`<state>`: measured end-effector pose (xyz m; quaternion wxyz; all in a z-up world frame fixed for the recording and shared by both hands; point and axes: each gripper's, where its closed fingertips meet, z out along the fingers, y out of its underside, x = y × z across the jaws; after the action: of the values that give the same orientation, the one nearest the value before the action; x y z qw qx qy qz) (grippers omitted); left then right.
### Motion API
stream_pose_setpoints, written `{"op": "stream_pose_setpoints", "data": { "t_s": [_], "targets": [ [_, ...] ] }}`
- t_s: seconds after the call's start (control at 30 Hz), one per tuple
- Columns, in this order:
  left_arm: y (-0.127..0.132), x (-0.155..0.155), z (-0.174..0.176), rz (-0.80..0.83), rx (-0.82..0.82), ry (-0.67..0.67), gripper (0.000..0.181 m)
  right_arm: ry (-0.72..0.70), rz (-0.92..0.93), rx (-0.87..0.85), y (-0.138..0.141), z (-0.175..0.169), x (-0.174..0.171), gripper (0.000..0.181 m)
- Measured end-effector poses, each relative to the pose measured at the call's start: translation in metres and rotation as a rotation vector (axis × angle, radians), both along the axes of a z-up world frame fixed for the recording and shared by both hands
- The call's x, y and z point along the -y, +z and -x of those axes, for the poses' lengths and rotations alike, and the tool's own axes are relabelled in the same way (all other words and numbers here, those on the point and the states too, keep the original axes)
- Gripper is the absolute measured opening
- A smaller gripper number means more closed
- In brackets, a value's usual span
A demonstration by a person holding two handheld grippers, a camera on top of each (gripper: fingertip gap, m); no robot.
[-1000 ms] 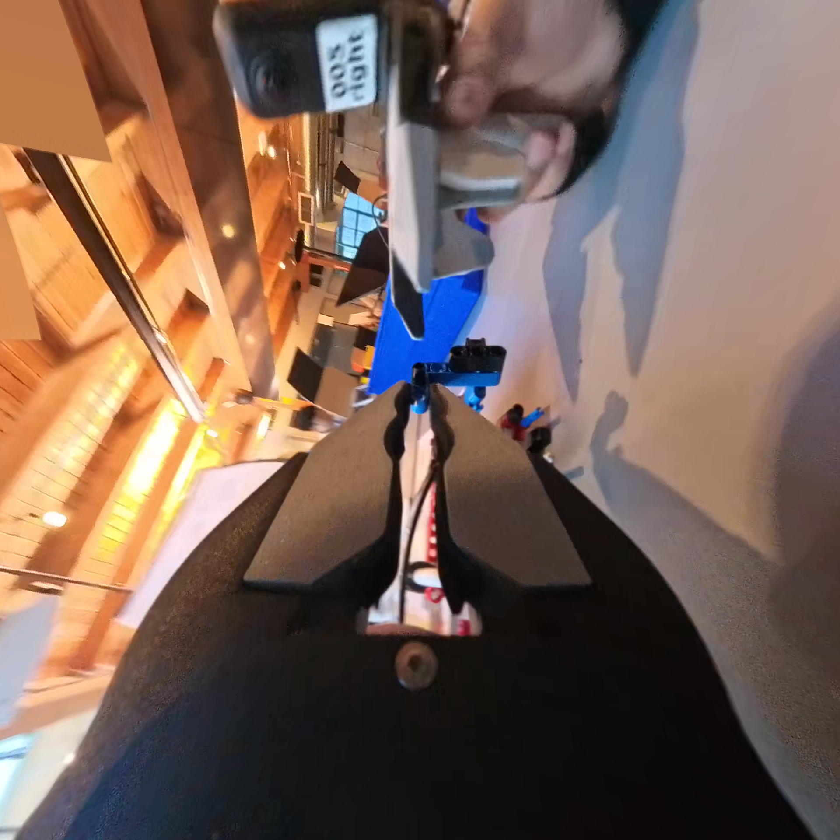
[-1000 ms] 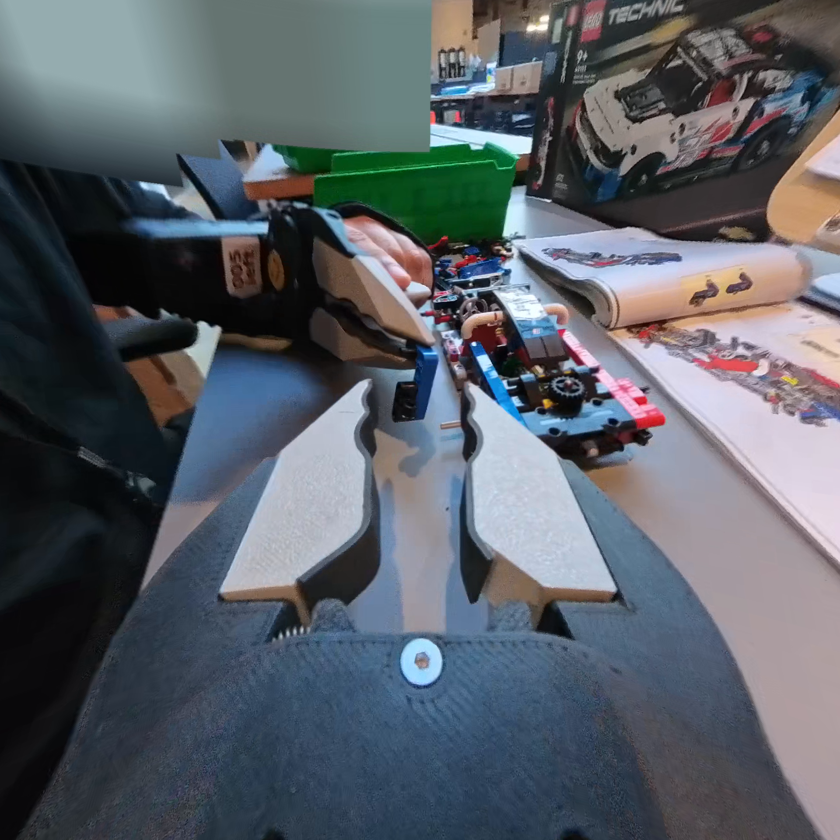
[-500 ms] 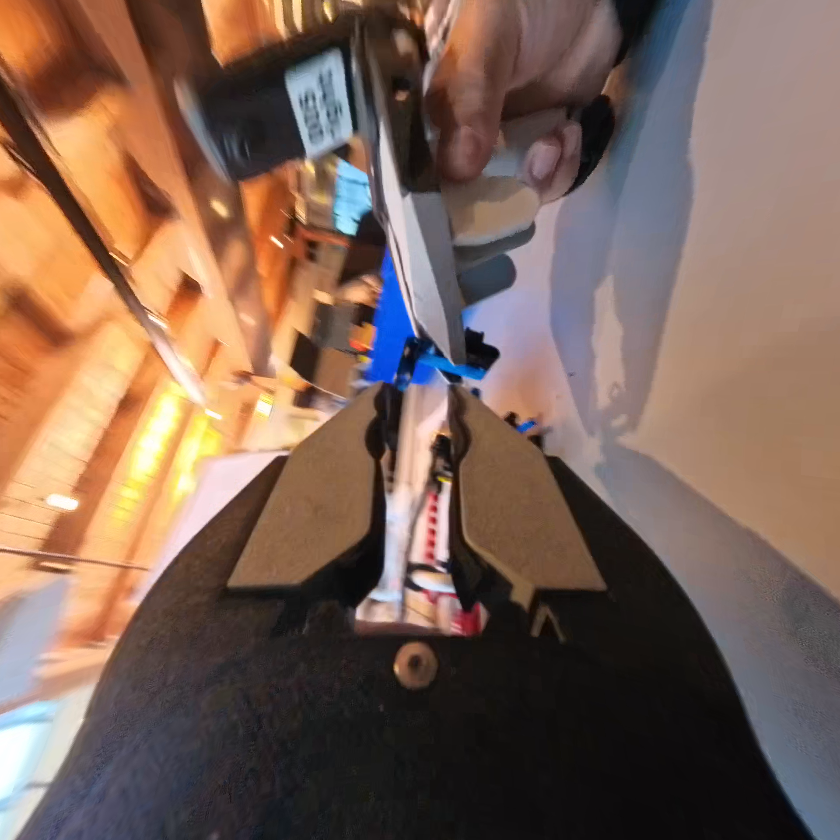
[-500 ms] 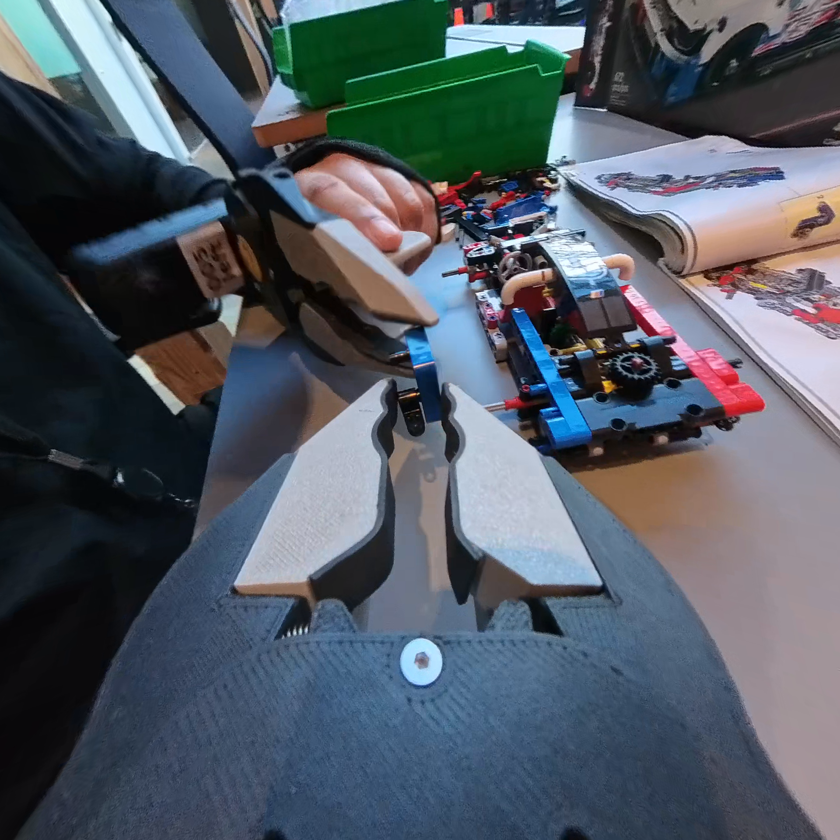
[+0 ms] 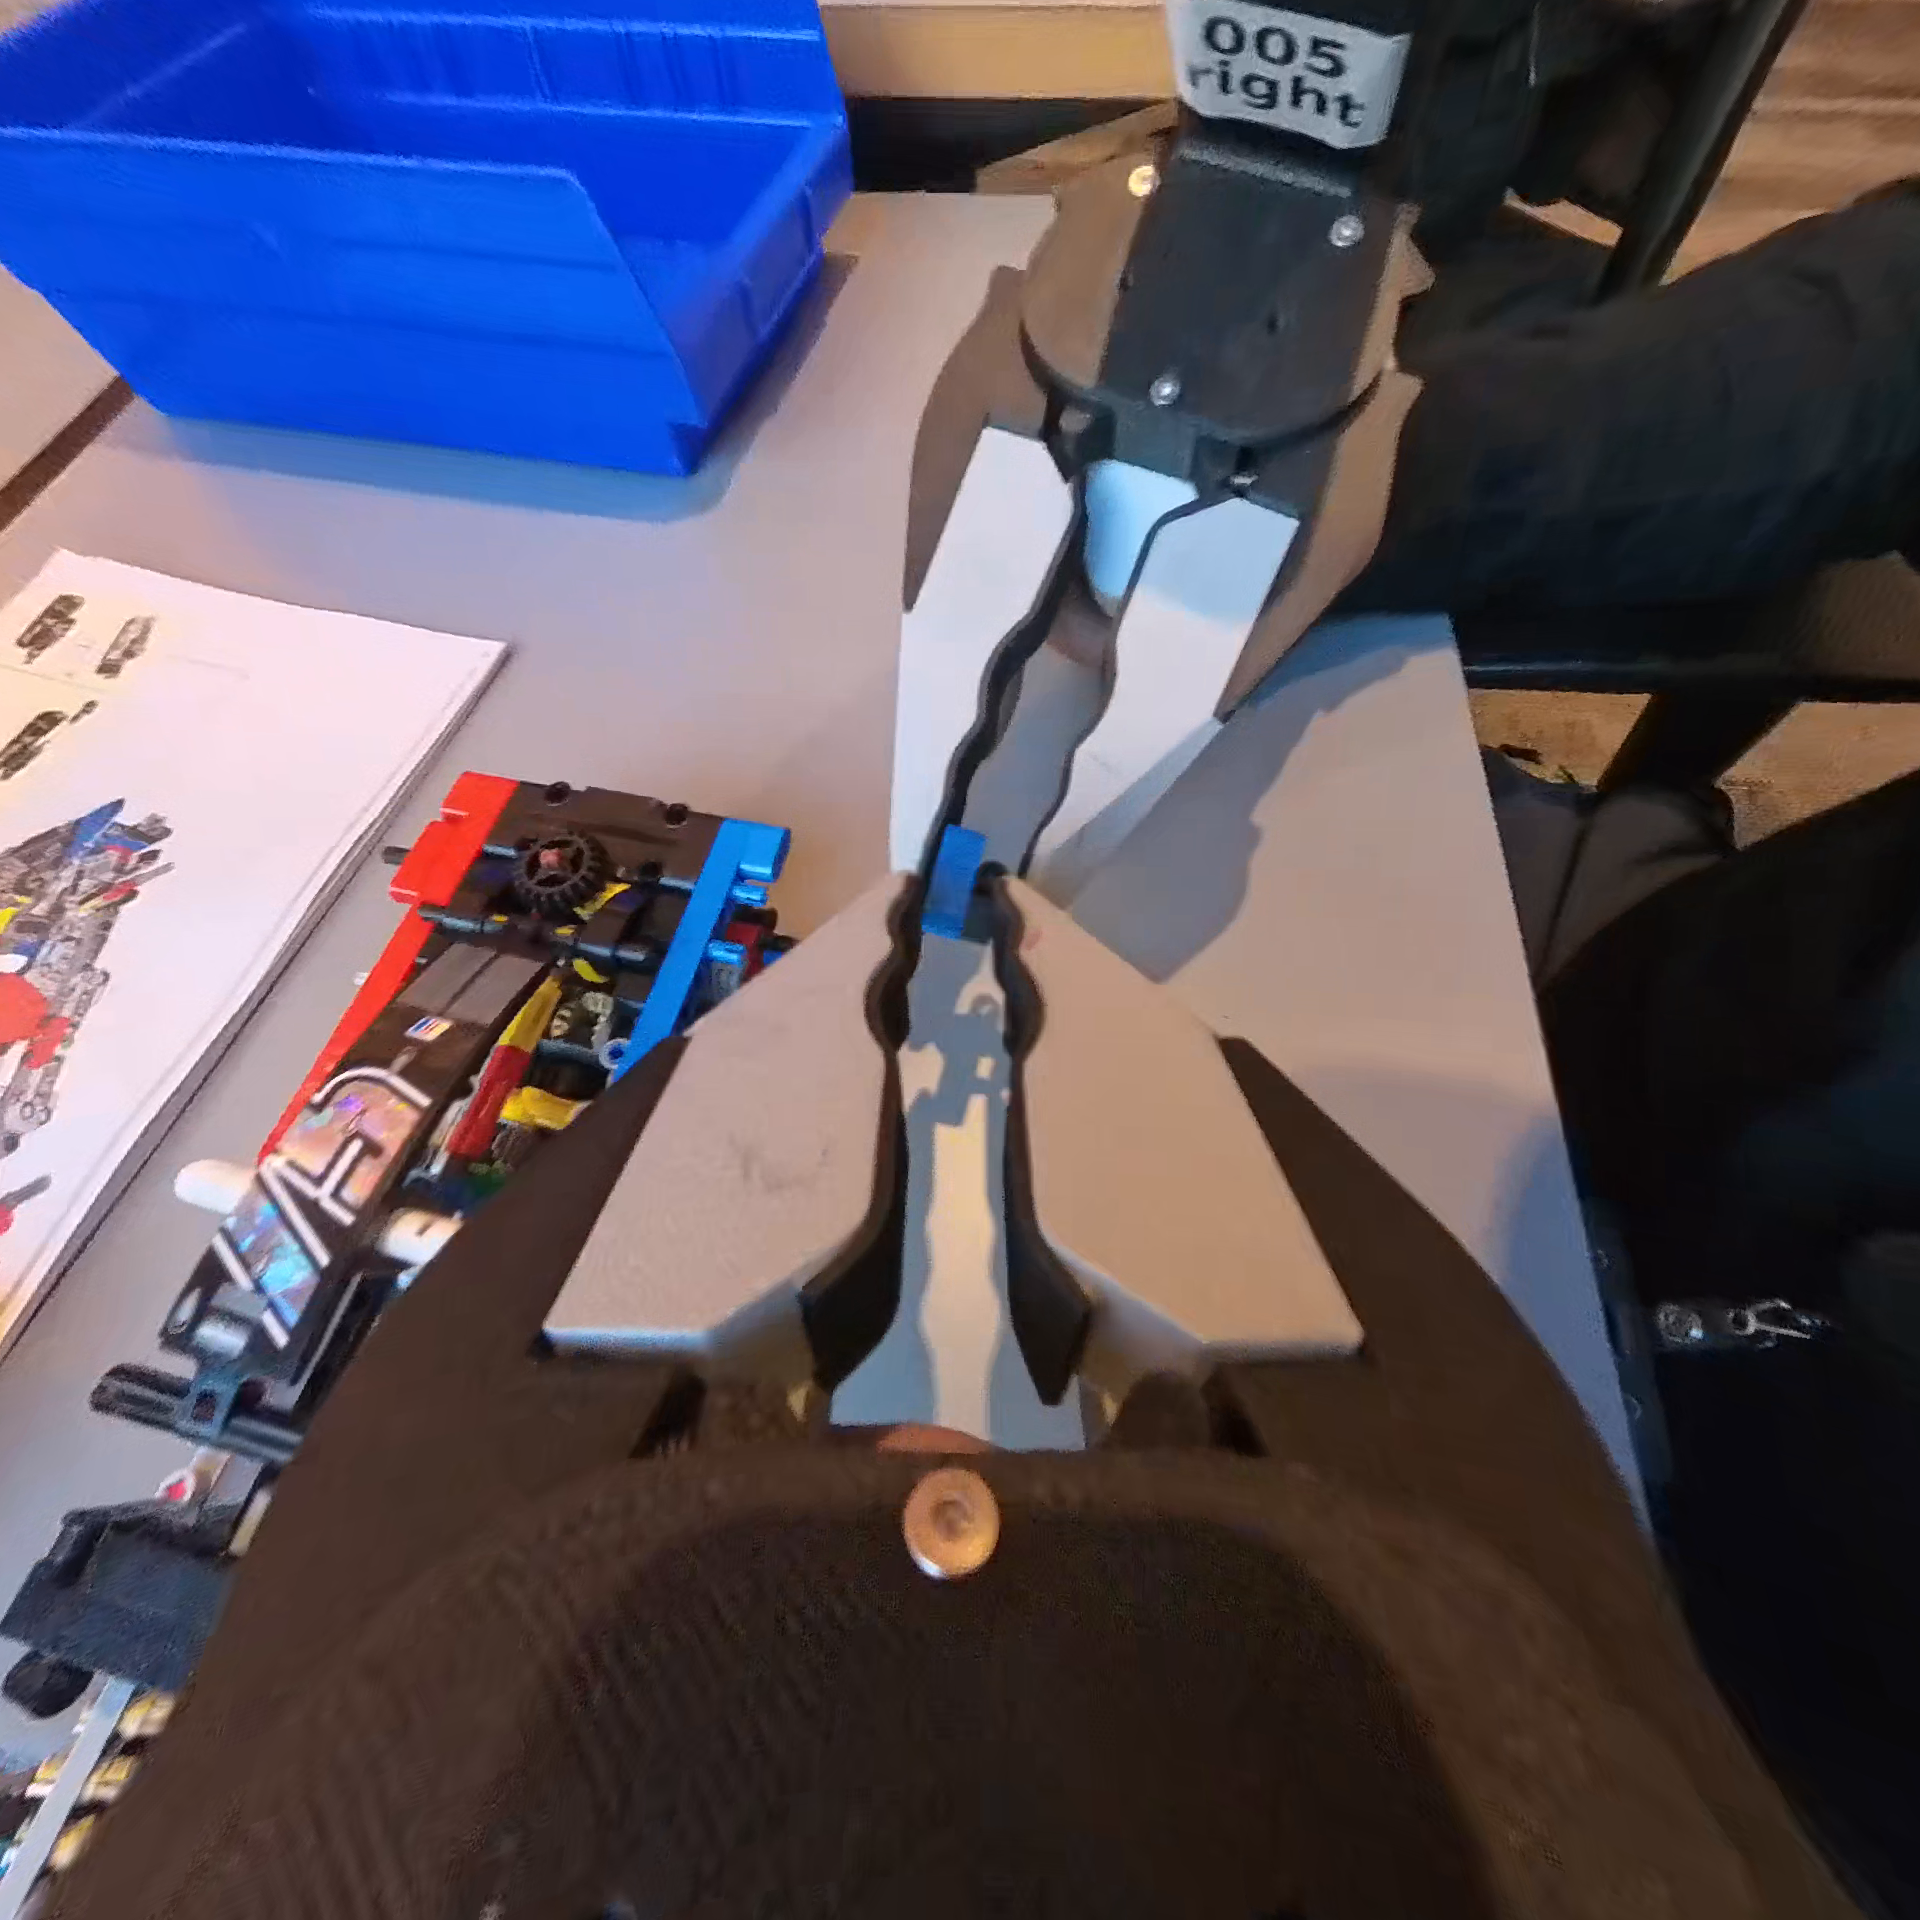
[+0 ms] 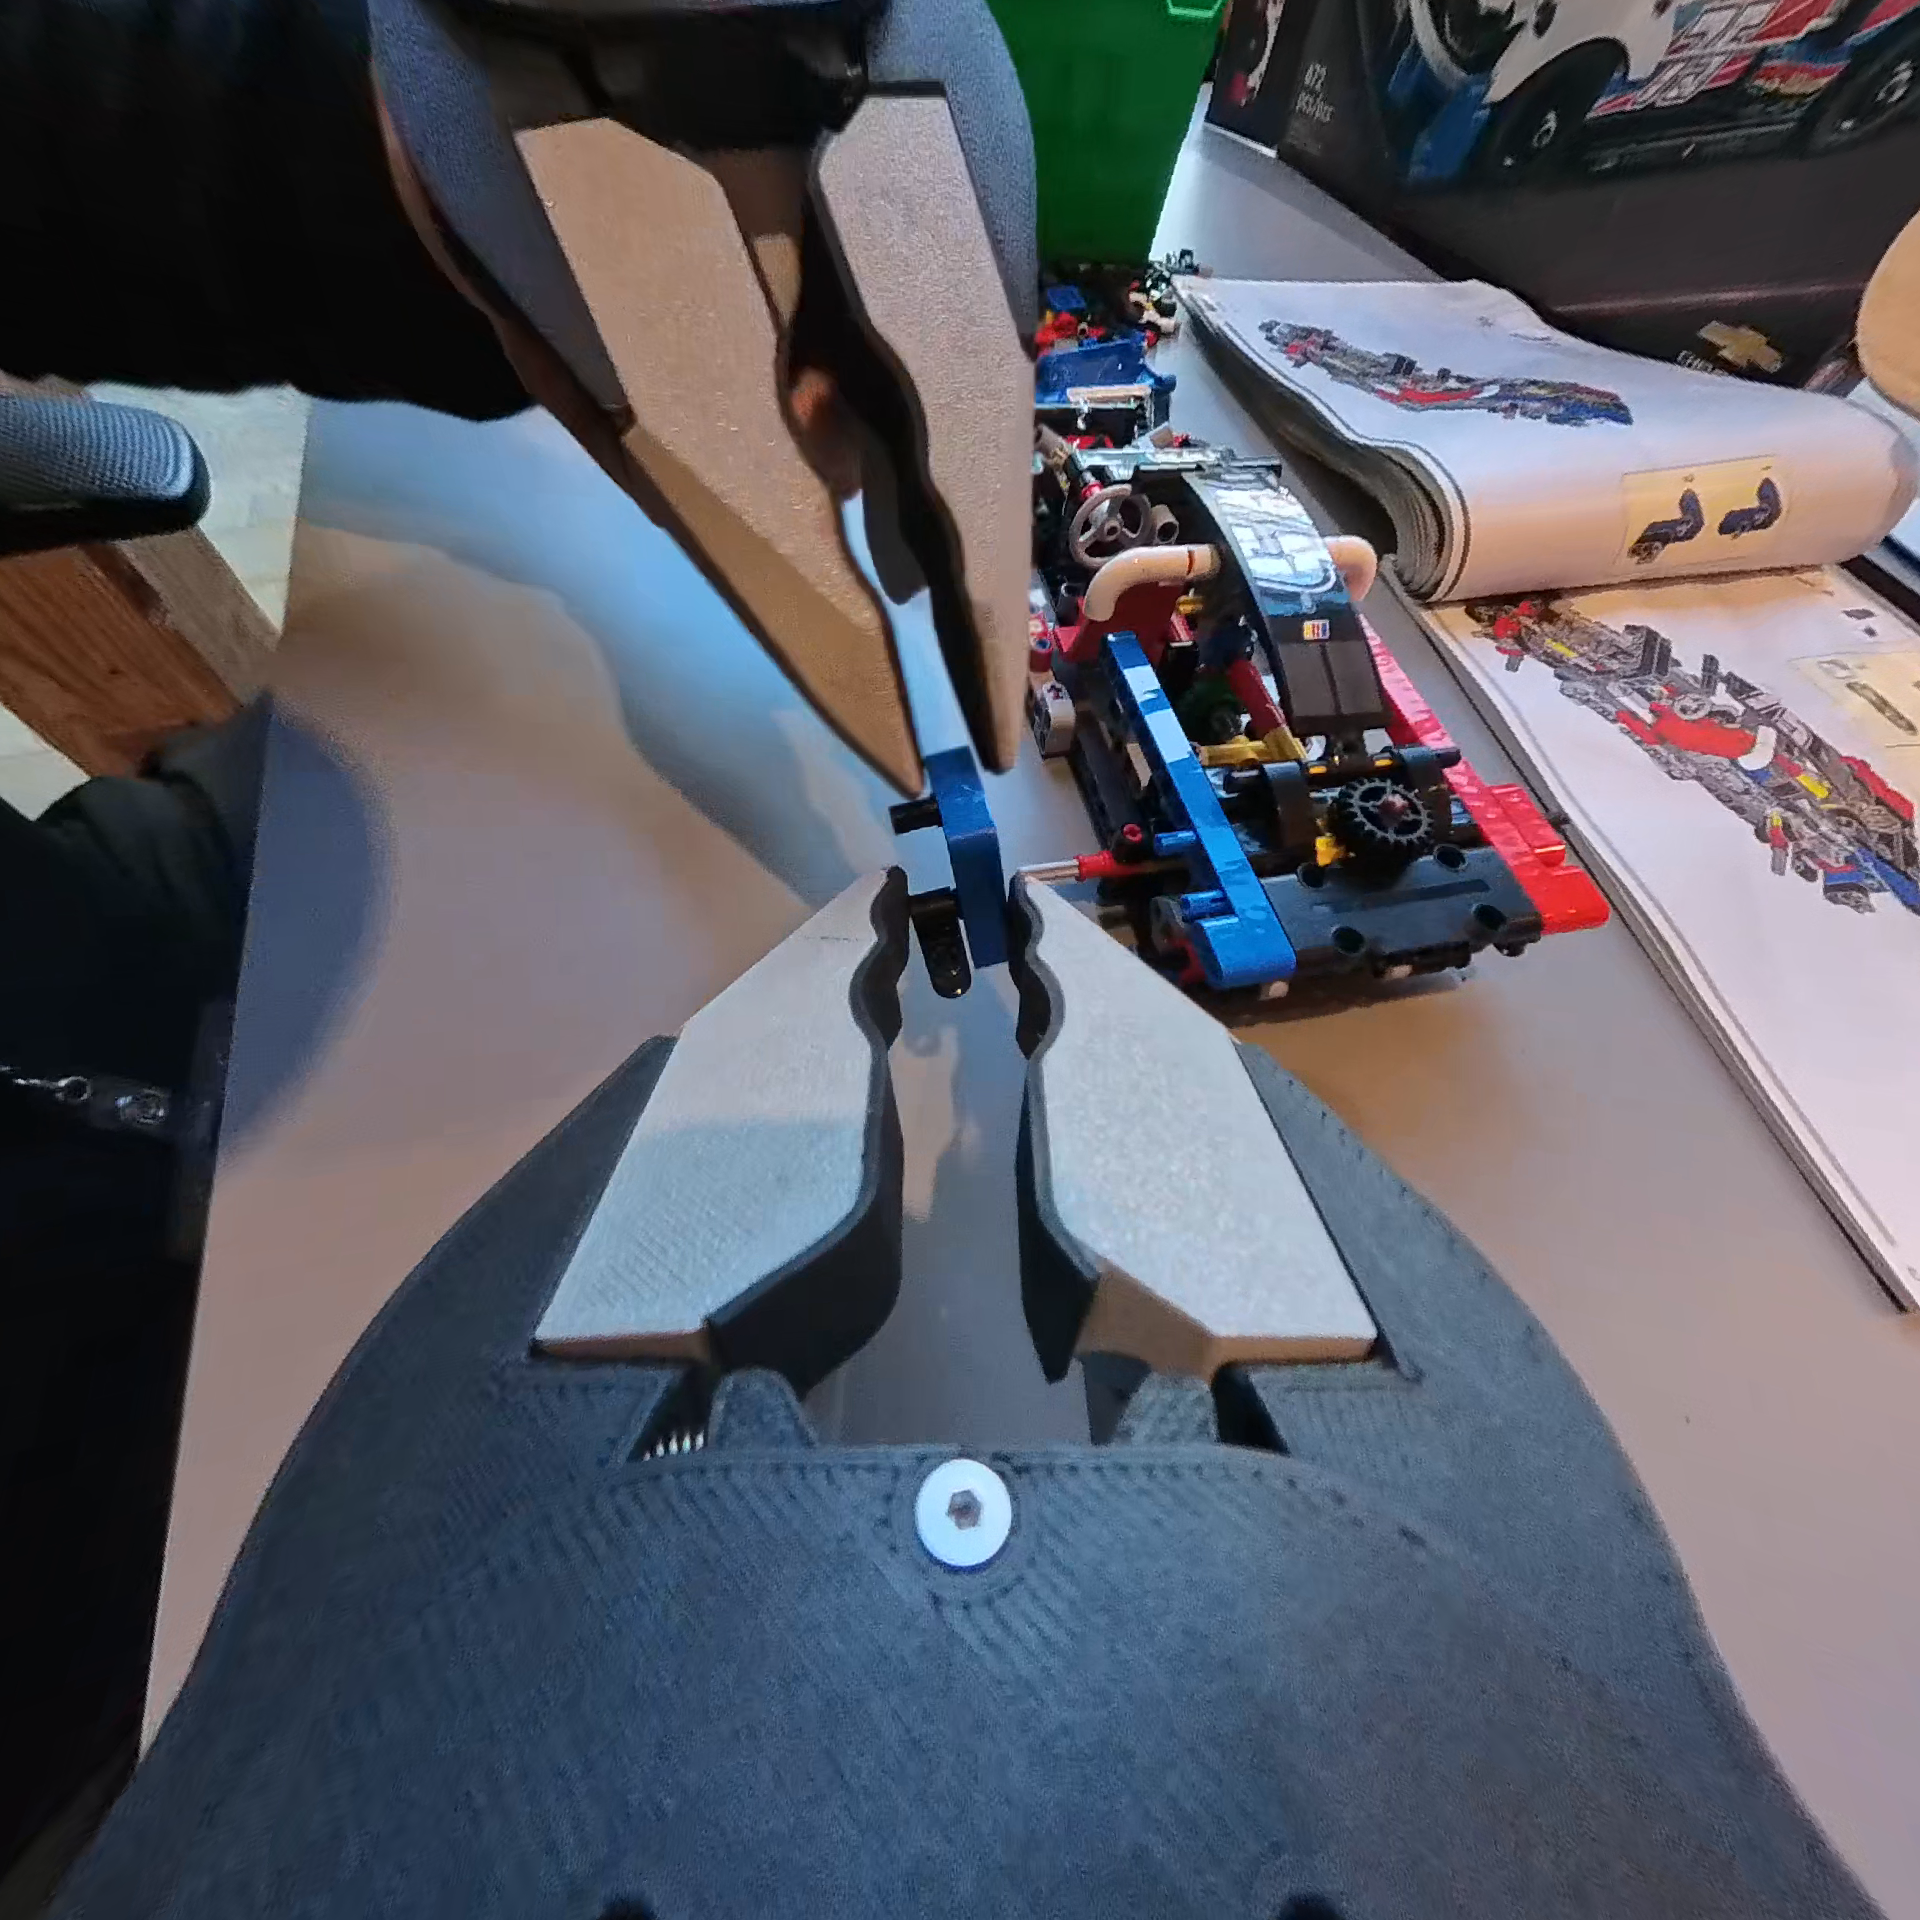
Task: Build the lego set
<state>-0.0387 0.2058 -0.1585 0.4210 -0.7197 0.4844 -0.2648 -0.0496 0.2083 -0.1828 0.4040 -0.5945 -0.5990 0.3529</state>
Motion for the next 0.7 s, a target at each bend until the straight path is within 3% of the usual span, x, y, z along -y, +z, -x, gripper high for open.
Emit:
{"op": "stream_pose_setpoints", "data": {
  "t_s": [0.03,0.43,0.7],
  "targets": [
    [-0.001,0.002,-0.002,-0.002,-0.011,-0.008,0.016,0.001,0.002,0.006,-0.002,0.000,0.000,0.016],
    [-0.011,-0.002,0.000,-0.018,-0.142,-0.074,0.005,0.020,-0.017,0.026,-0.009,0.000,-0.003,0.017],
    [-0.018,-0.023,0.009,-0.019,-0.256,-0.068,0.005,-0.060,-0.032,-0.032,0.012,-0.018,-0.040,0.027]
  ]
}}
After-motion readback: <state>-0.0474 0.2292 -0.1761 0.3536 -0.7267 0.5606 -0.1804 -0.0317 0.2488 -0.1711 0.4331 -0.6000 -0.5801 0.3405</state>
